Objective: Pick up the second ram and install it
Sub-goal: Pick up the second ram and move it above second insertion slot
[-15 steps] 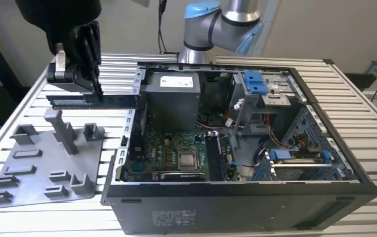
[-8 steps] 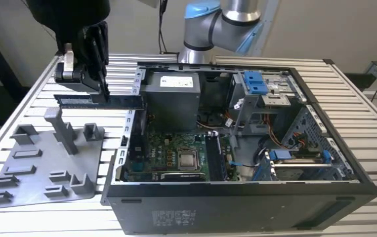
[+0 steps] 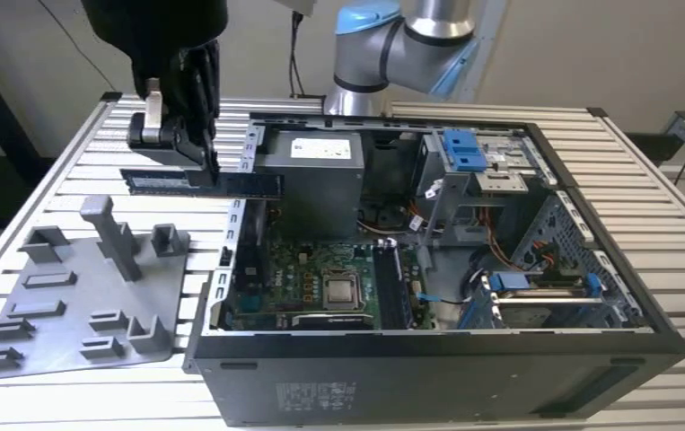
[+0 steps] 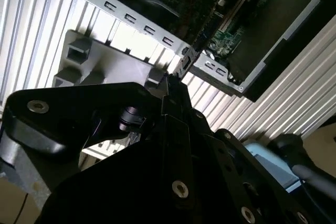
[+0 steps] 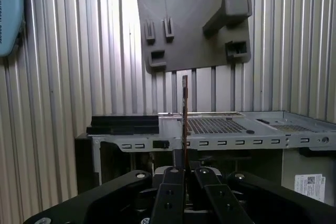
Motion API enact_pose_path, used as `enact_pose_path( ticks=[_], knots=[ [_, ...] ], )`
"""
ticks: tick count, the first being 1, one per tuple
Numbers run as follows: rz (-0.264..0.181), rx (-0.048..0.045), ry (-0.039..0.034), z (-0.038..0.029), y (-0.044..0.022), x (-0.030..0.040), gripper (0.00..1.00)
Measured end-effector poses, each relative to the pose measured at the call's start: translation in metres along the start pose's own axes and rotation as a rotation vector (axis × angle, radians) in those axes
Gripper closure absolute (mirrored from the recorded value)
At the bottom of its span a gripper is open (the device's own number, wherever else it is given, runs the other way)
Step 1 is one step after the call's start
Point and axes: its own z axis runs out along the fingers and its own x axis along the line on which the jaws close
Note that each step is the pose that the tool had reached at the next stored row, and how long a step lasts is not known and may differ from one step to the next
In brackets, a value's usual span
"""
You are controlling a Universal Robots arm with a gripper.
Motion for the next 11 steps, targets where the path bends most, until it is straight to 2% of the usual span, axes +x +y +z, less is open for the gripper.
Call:
enact_pose_path(
  ticks=[11],
  knots=[
    [0.0, 0.0, 0.0, -0.0001, -0.0499, -0.002, 0.86]
  ],
)
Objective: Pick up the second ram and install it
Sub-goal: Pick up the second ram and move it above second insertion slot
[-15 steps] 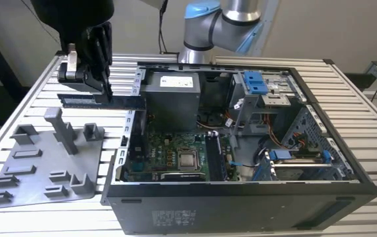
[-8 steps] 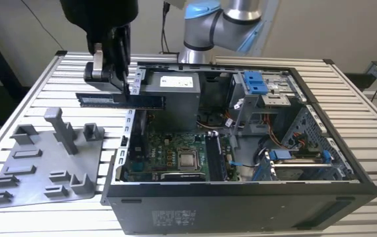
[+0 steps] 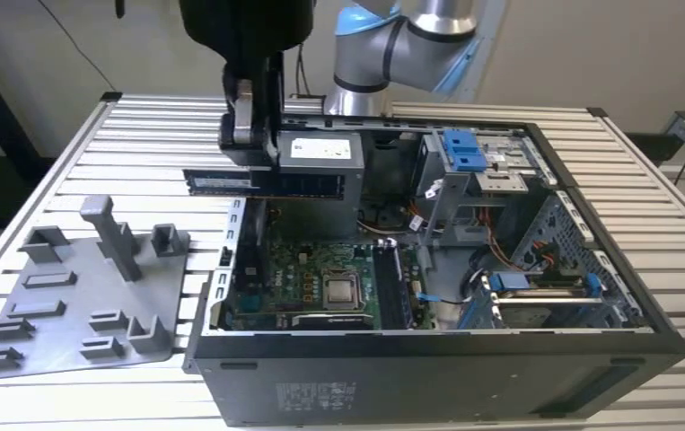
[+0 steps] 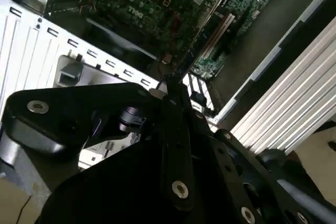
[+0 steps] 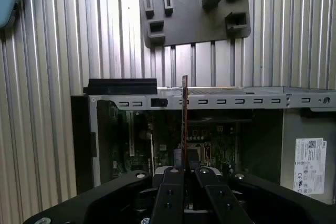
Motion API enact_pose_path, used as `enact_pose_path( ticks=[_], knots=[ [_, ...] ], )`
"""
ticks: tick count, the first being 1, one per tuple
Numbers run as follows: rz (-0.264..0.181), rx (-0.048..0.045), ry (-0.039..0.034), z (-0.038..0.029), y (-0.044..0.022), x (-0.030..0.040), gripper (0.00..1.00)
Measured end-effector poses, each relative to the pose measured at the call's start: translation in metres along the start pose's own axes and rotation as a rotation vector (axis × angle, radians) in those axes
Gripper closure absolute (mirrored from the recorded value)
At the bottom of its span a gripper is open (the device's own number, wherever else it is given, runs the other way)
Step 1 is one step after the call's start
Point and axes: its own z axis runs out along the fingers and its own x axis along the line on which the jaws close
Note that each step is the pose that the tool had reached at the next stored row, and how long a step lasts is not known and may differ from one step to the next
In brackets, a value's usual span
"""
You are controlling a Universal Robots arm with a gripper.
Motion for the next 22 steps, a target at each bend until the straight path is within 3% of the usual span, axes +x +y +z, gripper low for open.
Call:
enact_pose_path(
  ticks=[22],
  knots=[
    [0.0, 0.0, 0.0, -0.0002, -0.1003, -0.004, 0.86]
  ],
)
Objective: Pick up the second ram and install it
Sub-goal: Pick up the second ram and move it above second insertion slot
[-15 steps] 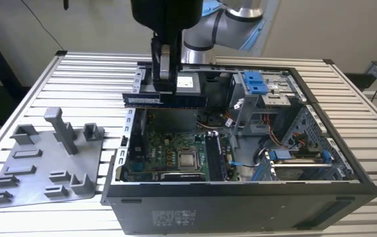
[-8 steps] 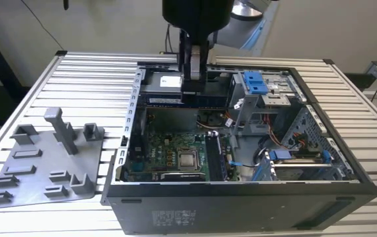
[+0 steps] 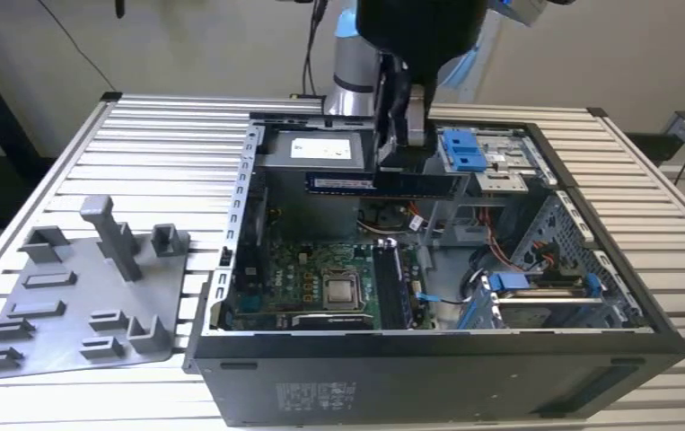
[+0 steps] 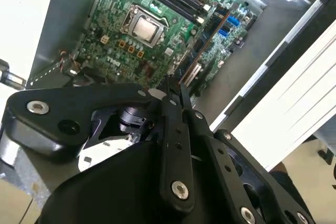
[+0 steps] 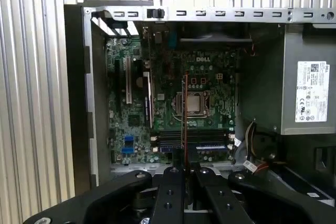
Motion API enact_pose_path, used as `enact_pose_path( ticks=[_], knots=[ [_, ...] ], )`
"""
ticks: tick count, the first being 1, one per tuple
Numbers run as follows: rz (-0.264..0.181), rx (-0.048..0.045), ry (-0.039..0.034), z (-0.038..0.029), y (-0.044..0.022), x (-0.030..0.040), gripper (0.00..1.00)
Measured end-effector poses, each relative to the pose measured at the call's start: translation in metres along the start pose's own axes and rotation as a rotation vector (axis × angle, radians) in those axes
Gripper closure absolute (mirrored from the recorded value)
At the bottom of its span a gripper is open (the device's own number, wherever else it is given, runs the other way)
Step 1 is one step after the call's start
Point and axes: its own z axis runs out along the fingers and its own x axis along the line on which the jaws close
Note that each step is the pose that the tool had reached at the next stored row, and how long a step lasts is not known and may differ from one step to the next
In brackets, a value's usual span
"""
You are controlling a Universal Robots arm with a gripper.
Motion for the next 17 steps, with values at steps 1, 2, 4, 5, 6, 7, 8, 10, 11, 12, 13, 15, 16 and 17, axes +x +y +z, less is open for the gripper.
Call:
enact_pose_path(
  ticks=[1, 2, 4, 5, 6, 7, 8, 10, 11, 12, 13, 15, 16, 17],
  knots=[
    [0.0, 0.0, -0.0001, 0.0, -0.0045, -0.0002, 0.86],
    [0.0, 0.0, -0.0001, 0.0, -0.009, -0.0004, 0.86],
    [0.0, 0.0, 0.0, 0.0, -0.0181, -0.0007, 0.86],
    [0.0, 0.0, 0.0, -0.0001, -0.0226, -0.0009, 0.86],
    [0.0, 0.0, 0.0, 0.0, -0.0271, -0.001, 0.86],
    [0.0, 0.0, 0.0, -0.0001, -0.0315, -0.0012, 0.86],
    [0.0, 0.0, 0.0, -0.0001, -0.0364, -0.0014, 0.86],
    [0.0, 0.0, 0.0001, -0.0001, -0.0443, -0.0018, 0.86],
    [0.0, 0.0, 0.0, -0.0001, -0.0454, -0.0018, 0.86],
    [0.0, 0.0, 0.0, -0.0001, -0.0455, -0.0018, 0.86],
    [0.0, 0.0, 0.0, -0.0001, -0.0455, -0.0018, 0.86],
    [0.0, 0.0, 0.0, -0.0001, -0.0456, -0.0018, 0.86],
    [0.0, 0.0, 0.0, -0.0001, -0.0457, -0.0018, 0.86],
    [0.0, 0.0, 0.0, -0.0001, -0.0457, -0.0018, 0.86]
  ],
)
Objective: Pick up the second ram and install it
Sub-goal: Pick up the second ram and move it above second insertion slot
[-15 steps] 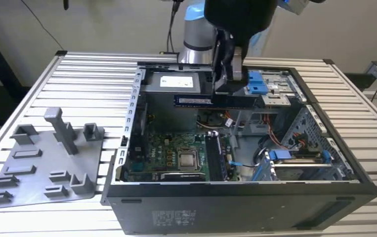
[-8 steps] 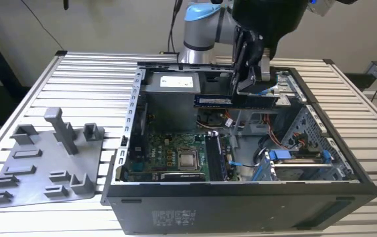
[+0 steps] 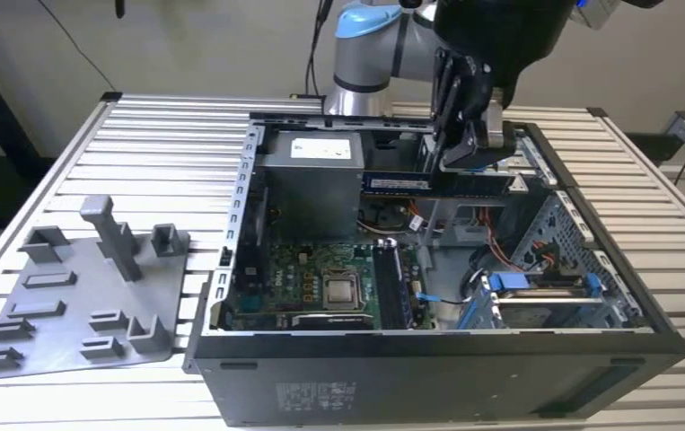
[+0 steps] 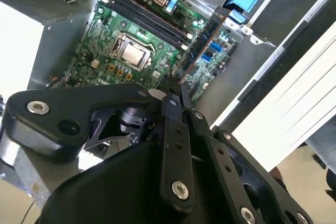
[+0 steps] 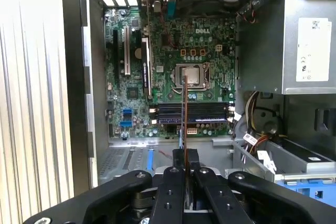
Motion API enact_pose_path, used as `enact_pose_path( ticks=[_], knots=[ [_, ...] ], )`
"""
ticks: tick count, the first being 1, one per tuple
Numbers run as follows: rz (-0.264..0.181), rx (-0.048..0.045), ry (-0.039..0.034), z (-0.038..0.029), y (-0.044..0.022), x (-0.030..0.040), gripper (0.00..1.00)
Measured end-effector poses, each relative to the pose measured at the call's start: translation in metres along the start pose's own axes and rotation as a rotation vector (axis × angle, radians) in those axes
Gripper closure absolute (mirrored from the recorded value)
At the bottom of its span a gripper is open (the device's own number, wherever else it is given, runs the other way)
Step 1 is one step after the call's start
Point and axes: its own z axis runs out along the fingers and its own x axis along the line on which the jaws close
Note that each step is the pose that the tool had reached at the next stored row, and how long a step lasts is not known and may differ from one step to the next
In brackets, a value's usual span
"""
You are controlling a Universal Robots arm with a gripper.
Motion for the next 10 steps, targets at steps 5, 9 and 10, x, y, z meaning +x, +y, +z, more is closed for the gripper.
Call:
enact_pose_path(
  ticks=[5, 9, 10],
  knots=[
    [0.0, 0.0, -0.0001, 0.0001, -0.0001, -0.0017, 0.86],
    [0.0, 0.0, -0.0001, 0.0006, 0.0003, -0.0105, 0.86],
    [0.0, 0.0, -0.0001, 0.0007, 0.0004, -0.0132, 0.86]
  ],
)
